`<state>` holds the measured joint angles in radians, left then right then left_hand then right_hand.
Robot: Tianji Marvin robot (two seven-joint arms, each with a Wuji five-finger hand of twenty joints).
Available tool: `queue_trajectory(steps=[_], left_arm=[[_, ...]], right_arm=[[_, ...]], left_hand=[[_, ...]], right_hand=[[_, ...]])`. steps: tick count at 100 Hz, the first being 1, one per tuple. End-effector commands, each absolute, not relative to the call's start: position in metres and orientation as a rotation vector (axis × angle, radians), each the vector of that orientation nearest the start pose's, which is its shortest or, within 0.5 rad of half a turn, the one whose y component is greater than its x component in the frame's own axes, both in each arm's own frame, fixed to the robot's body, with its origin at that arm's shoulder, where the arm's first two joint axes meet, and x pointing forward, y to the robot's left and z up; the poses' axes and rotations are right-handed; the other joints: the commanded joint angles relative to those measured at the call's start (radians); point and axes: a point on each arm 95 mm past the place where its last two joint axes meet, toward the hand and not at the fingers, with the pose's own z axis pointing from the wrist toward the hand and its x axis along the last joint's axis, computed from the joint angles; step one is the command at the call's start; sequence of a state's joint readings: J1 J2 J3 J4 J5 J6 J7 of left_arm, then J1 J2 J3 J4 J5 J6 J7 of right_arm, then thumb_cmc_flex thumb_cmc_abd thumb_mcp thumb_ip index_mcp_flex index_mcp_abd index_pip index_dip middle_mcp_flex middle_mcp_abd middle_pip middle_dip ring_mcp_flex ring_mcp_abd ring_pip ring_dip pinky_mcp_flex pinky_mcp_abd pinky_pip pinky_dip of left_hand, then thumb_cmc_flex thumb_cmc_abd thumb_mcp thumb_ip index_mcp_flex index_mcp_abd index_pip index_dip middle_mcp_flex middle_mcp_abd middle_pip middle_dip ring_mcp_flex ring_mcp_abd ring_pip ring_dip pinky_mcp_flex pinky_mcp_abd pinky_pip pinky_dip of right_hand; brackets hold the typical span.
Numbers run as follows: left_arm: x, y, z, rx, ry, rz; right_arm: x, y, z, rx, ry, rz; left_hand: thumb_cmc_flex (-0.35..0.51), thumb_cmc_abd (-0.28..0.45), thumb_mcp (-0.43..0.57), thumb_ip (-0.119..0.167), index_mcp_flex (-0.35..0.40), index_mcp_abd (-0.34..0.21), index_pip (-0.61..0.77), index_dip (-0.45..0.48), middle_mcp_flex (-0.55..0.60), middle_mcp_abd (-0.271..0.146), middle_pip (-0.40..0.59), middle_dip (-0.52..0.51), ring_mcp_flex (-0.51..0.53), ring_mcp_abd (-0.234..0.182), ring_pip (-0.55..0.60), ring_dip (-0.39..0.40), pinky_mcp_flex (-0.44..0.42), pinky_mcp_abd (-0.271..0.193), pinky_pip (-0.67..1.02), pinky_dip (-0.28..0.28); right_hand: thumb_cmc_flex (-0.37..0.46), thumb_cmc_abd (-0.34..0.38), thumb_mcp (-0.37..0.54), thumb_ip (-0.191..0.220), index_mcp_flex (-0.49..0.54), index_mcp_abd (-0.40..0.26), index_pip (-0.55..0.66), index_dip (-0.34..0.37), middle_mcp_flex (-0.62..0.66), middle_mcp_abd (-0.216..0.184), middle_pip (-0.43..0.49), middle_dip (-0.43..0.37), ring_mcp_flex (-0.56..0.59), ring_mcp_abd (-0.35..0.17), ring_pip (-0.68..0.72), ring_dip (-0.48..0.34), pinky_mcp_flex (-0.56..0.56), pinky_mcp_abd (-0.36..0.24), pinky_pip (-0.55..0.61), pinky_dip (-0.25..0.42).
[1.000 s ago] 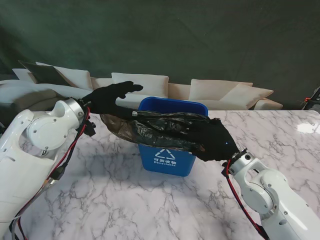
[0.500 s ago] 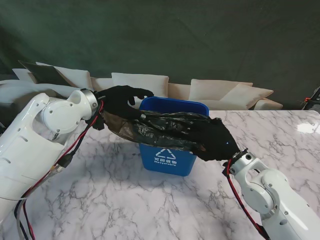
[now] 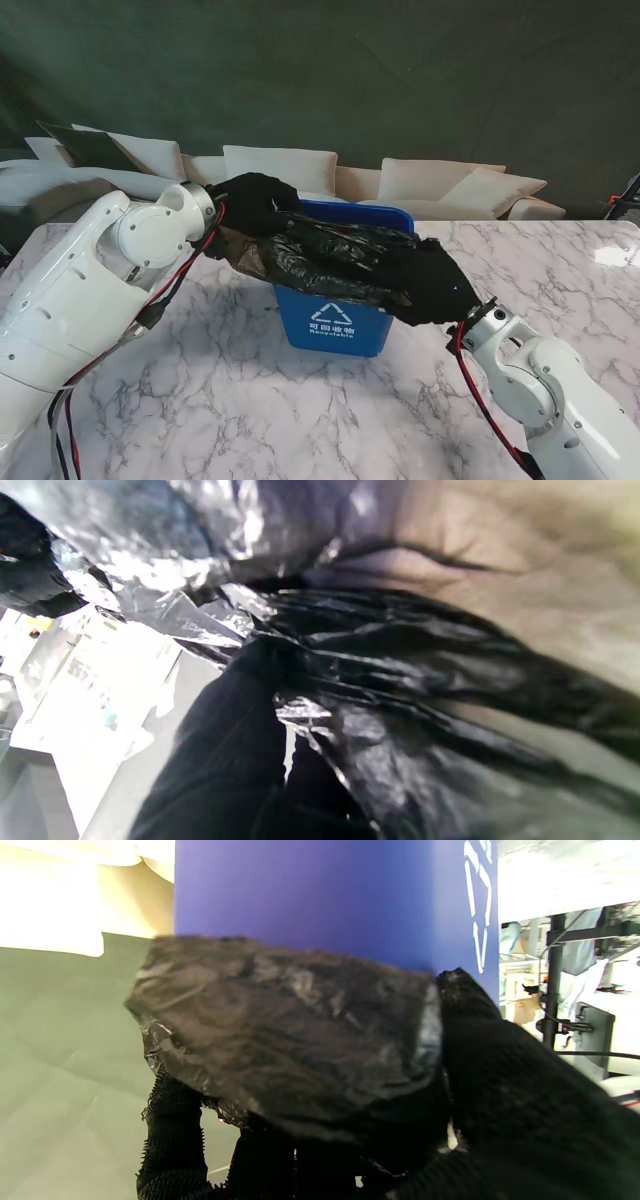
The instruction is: Fit the garbage bag over the bin
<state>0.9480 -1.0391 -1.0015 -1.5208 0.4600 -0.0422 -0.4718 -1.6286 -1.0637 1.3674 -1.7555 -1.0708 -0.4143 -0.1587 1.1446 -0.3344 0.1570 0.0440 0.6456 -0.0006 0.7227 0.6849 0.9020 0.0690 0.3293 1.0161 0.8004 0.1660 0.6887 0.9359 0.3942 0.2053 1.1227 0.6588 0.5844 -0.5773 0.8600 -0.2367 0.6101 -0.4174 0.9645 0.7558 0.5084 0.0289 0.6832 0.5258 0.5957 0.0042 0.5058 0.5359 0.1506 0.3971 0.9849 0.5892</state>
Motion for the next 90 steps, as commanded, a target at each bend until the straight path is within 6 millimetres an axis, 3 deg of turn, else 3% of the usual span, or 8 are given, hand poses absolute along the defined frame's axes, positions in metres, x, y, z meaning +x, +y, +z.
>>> queue_trajectory(steps=[1,31,49,73,90], left_arm=[[0.513,-0.054,-0.158,-1.314,1.799,-1.728],[0.519,-0.067,-0.152,-1.309,1.610,-1.808],[0.533,-0.070,-0.149,-1.370,1.526,-1.790],[0.552,-0.067,-0.159,-1.524,1.435,-1.732],[0.559,-0.065,-0.171,-1.664,1.342,-1.722]], right_arm=[[0.381,-0.006,-0.251,0.739,1.521,1.817],[0.378,-0.007,-0.250,0.723,1.539,1.847],[0.379,-0.006,-0.251,0.724,1.543,1.854],[0.379,-0.006,-0.252,0.717,1.544,1.851],[0.378,-0.006,-0.253,0.721,1.545,1.847]], left_hand=[[0.047,-0.004,0.001,-0.009,0.023,-0.015,0.056,0.013,0.041,-0.004,0.010,0.028,0.028,-0.013,0.049,0.024,0.023,0.015,0.052,0.026],[0.046,-0.002,0.019,-0.010,0.011,0.005,0.104,-0.020,0.041,0.016,0.030,0.023,0.033,-0.012,0.091,0.025,0.042,0.009,0.081,0.020],[0.047,0.007,0.016,-0.014,0.007,0.004,0.106,-0.026,0.038,0.016,0.029,0.014,0.030,-0.013,0.095,0.022,0.041,0.004,0.082,0.018],[0.058,0.033,0.003,-0.020,-0.004,0.014,0.106,-0.034,0.036,0.027,0.024,-0.003,0.027,-0.004,0.093,0.012,0.039,0.006,0.083,0.014],[0.092,0.092,-0.046,-0.017,-0.006,0.035,0.075,-0.057,0.010,0.046,0.093,-0.078,0.031,0.009,0.101,-0.002,0.038,0.016,0.096,0.011]], right_hand=[[0.121,0.064,0.105,0.021,0.082,-0.169,0.033,0.036,0.016,-0.022,-0.003,0.007,0.046,0.030,0.013,-0.009,0.005,-0.027,0.010,-0.008],[0.115,0.061,0.105,0.013,0.093,-0.176,0.027,0.037,0.041,-0.026,-0.004,0.009,0.060,0.023,0.005,-0.011,0.010,-0.028,0.010,-0.009],[0.115,0.062,0.104,0.013,0.093,-0.176,0.025,0.039,0.043,-0.026,-0.006,0.009,0.063,0.024,0.002,-0.011,0.010,-0.028,0.010,-0.010],[0.116,0.061,0.103,0.013,0.093,-0.176,0.023,0.041,0.045,-0.027,-0.008,0.010,0.065,0.024,-0.001,-0.011,0.010,-0.028,0.010,-0.010],[0.116,0.061,0.103,0.014,0.094,-0.175,0.023,0.041,0.045,-0.025,-0.010,0.010,0.065,0.025,-0.003,-0.010,0.009,-0.027,0.009,-0.011]])
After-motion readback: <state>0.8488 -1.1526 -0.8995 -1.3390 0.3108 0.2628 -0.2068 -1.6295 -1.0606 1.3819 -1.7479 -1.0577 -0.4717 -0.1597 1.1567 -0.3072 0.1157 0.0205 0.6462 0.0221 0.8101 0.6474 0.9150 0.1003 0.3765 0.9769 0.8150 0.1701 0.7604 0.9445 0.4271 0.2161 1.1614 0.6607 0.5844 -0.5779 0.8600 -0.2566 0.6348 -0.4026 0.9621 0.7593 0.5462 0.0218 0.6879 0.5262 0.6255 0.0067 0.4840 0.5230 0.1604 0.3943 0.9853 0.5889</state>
